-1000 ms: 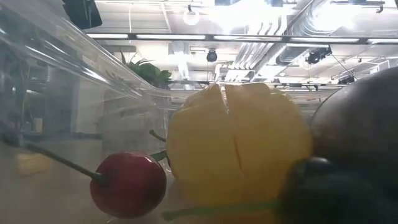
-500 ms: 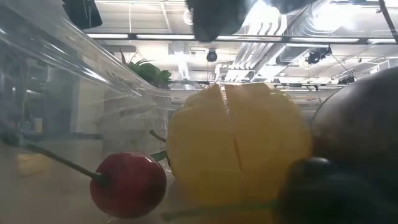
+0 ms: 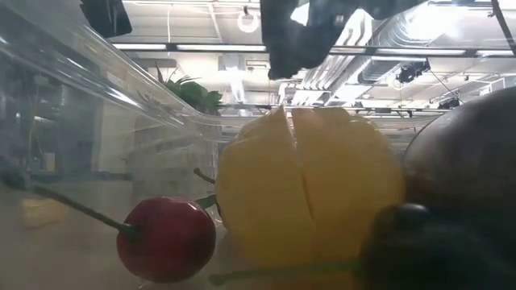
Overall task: Pick and placing Produce into tupperware
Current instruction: Put the dark purple blackberry into the transparent bin, then put the red raspberry into the transparent bin
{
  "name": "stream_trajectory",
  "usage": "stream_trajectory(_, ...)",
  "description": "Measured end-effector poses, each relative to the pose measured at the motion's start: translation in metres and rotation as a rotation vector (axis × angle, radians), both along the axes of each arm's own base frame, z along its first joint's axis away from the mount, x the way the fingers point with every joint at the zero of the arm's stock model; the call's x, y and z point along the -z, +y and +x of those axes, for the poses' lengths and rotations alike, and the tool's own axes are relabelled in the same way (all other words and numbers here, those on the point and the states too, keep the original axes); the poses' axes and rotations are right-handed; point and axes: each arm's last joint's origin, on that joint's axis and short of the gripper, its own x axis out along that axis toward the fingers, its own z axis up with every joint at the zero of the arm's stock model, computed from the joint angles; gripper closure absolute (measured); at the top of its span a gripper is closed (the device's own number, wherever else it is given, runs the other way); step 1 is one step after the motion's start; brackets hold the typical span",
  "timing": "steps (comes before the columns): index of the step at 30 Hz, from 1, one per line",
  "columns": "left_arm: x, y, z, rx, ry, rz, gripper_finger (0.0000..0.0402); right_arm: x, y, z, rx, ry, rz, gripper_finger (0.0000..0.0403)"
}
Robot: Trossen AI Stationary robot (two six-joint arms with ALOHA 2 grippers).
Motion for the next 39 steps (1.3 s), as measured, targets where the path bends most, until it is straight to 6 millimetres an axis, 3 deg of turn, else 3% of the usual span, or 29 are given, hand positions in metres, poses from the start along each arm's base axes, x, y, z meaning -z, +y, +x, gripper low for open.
stream_trajectory(16,0.0,-0.001,0.0,0.043,-0.014,-0.034,0.0325,0.01,0.002,0.006,0.011,0.003,0.023,0.0332)
stream_trajectory(25,-0.003,-0.006,0.002,0.207,-0.085,-0.115,0.0325,0.01,-0.001,0.008,-0.018,-0.02,-0.003,0.0248)
stream_trajectory(31,-0.002,-0.006,0.0,0.221,-0.075,-0.109,0.0325,0.005,-0.003,0.009,0.005,-0.066,-0.074,0.024)
stream_trajectory(35,-0.011,-0.006,-0.002,0.176,-0.171,-0.103,0.0325,-0.011,-0.013,0.013,0.055,-0.133,-0.177,0.0249)
stream_trajectory(39,-0.028,-0.007,-0.01,0.122,-0.346,-0.044,0.0325,-0.014,-0.036,0.017,0.034,-0.081,-0.243,0.0254)
